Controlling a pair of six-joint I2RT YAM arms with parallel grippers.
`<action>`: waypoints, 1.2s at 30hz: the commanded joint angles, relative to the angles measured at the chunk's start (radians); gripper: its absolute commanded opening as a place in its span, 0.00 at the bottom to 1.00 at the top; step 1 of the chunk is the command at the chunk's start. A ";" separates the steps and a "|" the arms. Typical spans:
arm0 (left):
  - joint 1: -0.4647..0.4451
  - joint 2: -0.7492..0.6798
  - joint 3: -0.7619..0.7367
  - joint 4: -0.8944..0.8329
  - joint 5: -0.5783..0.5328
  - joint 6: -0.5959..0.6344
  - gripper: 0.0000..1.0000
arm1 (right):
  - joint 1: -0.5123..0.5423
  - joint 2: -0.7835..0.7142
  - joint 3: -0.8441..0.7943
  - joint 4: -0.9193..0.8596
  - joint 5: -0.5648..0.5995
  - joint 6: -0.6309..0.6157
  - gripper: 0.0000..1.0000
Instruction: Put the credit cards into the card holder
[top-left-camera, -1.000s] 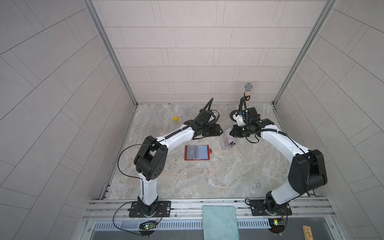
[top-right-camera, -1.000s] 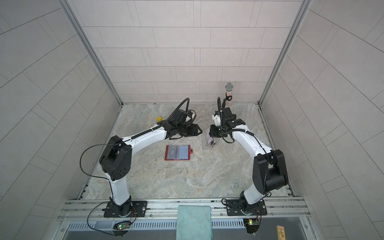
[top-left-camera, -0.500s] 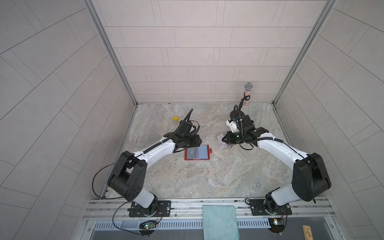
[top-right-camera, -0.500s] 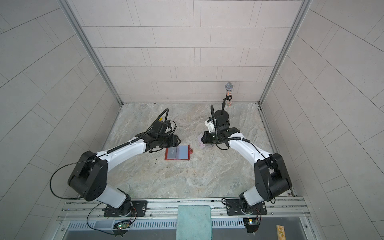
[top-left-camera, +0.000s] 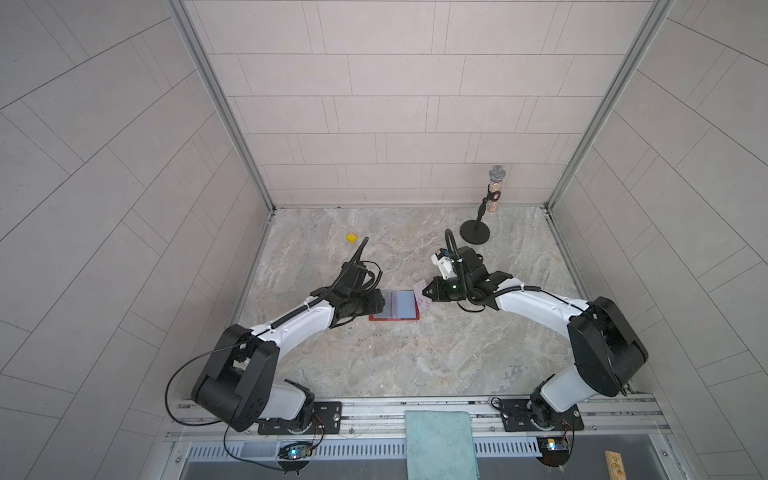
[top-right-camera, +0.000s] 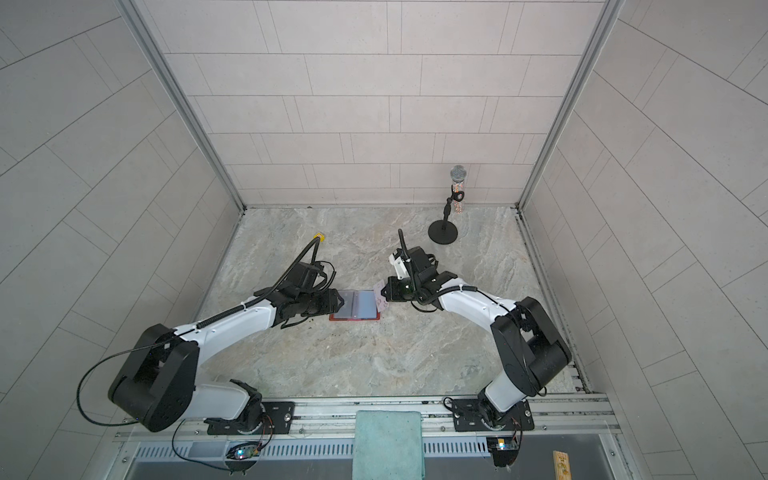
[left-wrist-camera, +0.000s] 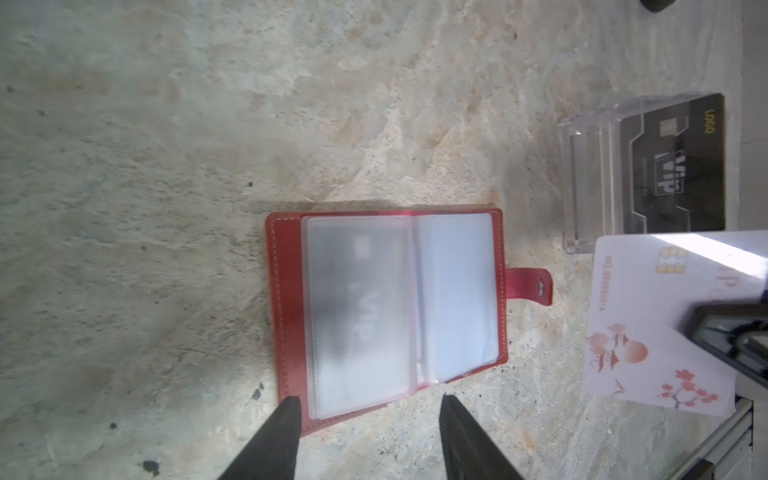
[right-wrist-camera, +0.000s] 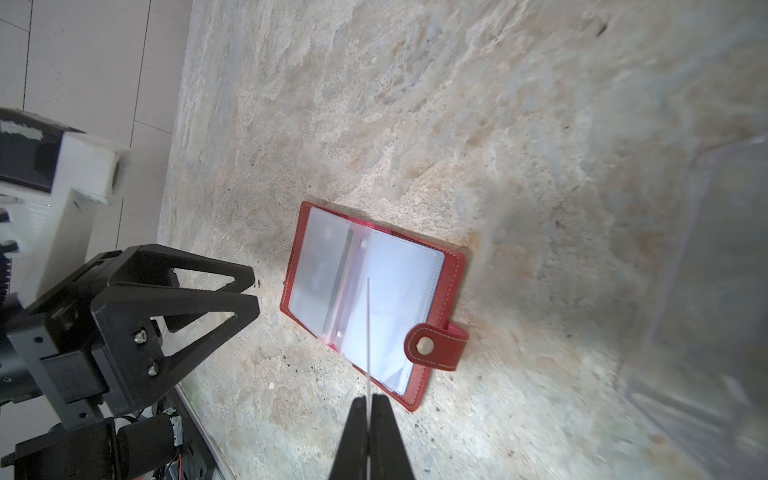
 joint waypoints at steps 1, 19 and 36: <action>0.041 -0.012 -0.045 0.058 0.026 0.010 0.59 | 0.032 0.036 -0.007 0.117 -0.005 0.069 0.00; 0.151 0.134 -0.088 0.213 0.206 -0.010 0.58 | 0.071 0.227 0.048 0.243 -0.073 0.174 0.00; 0.151 0.183 -0.085 0.216 0.198 0.005 0.54 | 0.076 0.277 0.070 0.242 -0.084 0.187 0.00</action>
